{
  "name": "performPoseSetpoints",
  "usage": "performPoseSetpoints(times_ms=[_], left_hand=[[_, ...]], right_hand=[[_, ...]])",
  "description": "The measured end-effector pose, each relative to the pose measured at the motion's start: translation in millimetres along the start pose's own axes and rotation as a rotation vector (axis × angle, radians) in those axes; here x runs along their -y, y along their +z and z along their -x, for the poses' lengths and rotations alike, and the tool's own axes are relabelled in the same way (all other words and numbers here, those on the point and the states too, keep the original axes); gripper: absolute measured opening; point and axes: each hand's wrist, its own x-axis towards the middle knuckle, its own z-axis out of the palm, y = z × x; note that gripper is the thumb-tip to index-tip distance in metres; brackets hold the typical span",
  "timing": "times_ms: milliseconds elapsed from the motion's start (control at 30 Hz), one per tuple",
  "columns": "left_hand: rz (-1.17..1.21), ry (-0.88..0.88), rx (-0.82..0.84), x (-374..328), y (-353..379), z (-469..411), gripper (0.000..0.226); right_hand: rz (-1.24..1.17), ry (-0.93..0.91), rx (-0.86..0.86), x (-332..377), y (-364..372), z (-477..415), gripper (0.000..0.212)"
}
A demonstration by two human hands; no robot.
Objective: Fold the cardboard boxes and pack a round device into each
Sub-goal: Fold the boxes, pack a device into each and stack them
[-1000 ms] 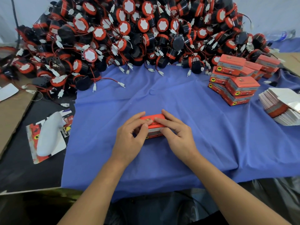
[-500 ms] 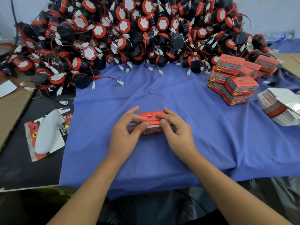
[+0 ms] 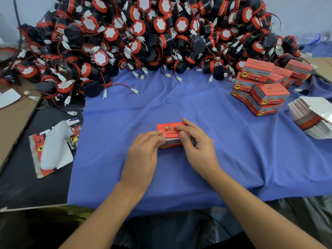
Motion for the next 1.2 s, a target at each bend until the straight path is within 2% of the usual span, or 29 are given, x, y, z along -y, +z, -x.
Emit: performPoseSetpoints(times_ms=[200,500,700,833,933,1000,1133,1200], left_hand=[[-0.231,0.135,0.110,-0.6,-3.6,0.0,0.023],[-0.427,0.213,0.144,-14.6,-7.9,-2.1,0.021],[-0.399,0.174,0.170,-17.9,-7.4,1.4,0.027],[-0.311,0.085,0.158,-11.3,0.0,7.7,0.034],[-0.211,0.044,0.155,-6.3,4.6,10.5,0.054],[-0.224,0.065,0.166,-5.0,6.3,10.7,0.062],[-0.253,0.081,0.110,-8.2,8.1,10.8,0.040],[-0.204,0.062,0.095,-10.6,9.5,9.2,0.040]], right_hand=[[-0.007,0.009,0.019,2.6,-0.5,1.1,0.025],[0.074,-0.028,0.028,4.3,0.5,2.9,0.027],[0.136,-0.067,0.036,5.8,1.1,4.0,0.028],[0.048,-0.014,0.001,5.6,2.3,3.4,0.021],[-0.084,0.052,-0.061,4.5,2.6,0.6,0.025],[-0.113,0.079,-0.064,3.8,1.4,-0.9,0.028],[-0.077,0.071,-0.067,3.2,3.7,-1.1,0.021],[-0.095,0.086,-0.068,4.1,4.4,-0.3,0.025]])
